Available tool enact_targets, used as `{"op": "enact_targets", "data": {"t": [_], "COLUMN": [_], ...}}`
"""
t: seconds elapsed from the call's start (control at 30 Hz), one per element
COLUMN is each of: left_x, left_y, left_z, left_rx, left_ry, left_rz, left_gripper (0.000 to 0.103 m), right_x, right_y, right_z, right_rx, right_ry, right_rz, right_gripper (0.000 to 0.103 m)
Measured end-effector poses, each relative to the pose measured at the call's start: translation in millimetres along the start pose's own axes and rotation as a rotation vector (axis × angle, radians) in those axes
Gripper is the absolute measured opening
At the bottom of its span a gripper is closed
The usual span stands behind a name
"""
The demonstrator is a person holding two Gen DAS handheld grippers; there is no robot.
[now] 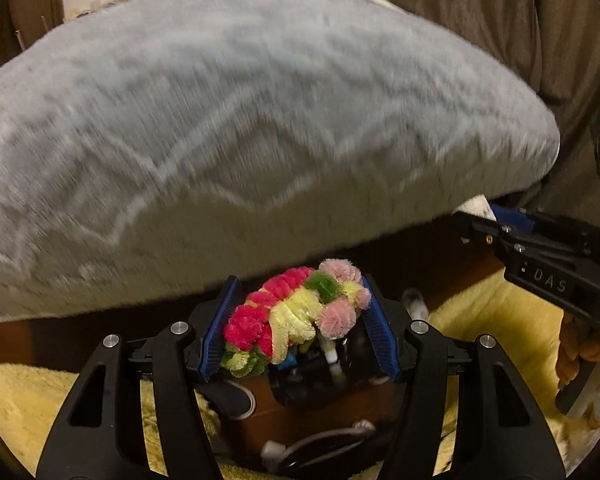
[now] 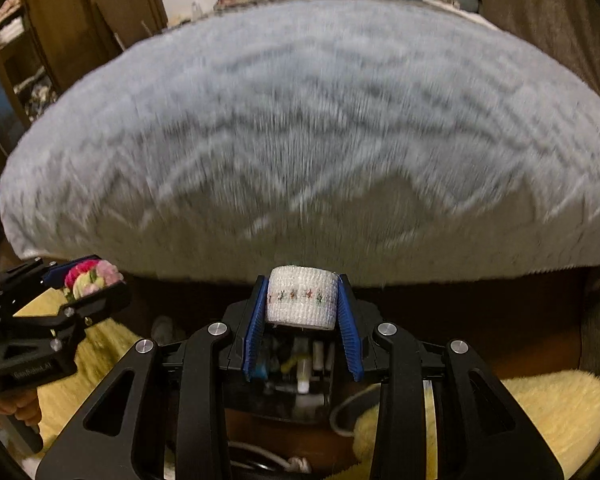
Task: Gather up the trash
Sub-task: 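Lower the flower and tape roll below the bed edge and open both tools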
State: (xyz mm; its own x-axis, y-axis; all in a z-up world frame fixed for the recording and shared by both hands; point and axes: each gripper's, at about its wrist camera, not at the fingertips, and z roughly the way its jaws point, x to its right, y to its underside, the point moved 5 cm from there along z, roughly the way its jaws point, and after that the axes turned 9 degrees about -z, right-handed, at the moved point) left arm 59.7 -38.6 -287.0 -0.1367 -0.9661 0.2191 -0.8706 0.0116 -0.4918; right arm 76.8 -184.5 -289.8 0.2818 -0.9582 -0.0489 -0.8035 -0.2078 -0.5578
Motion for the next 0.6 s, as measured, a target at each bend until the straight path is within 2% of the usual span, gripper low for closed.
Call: {"op": "enact_targets", "data": {"t": [0.43,0.6], "left_x": [-0.2,0.7], "left_y": [39.0,40.8], "left_z": [64.5,72.3], "left_rx": [-0.191,-0.217], "left_ry": [-0.012,0.005], "left_rz": [0.027,0.027], "left_gripper": [0.057,0.057], "right_x": [-1.3,0.8], "right_y": [23.3,25.8], "right_z": [53.7,64.4], "right_rx": [-0.127,-0.137], "right_ry": [-0.076,-0.092], "right_rz": [0.049,0.063], "right_gripper": [0.035,0.035]}}
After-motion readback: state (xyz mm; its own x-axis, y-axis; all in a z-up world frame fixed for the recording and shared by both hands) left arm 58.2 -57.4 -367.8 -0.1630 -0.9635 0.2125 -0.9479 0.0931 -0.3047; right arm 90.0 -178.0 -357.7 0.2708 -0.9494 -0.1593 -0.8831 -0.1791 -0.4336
